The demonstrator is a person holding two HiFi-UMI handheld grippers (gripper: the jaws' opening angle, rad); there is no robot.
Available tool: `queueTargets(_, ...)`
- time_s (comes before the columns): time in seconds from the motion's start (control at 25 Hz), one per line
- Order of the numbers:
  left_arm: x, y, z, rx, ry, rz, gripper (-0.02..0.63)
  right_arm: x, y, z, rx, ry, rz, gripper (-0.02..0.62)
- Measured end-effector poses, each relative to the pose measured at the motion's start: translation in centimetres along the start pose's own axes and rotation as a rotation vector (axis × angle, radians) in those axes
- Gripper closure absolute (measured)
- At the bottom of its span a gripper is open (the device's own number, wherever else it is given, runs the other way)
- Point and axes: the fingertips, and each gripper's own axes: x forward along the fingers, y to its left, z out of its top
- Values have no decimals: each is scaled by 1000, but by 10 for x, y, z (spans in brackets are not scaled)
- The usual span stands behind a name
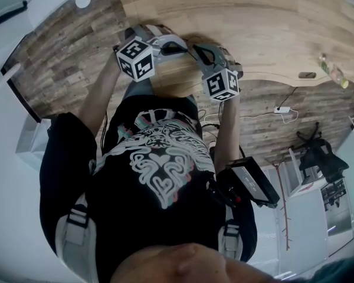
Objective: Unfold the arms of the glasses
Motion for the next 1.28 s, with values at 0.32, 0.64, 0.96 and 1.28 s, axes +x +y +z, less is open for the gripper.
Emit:
queueTargets(0.32,-13,8,5,-89,-77,42,606,9,-5,-9,62,62,-10,595)
queueTargets(0.64,-39,10,1,-199,-146,130,604,11,-11,-6,123,69,-19,595)
queueTargets(0.96,-49,3,-1,-210,-148,176,604,11,-14,-8,139,71,-22,595)
queueTargets(1.28,-65,-4,-8,-228,-136,215,604,12,-15,-9,149,73,-41,594)
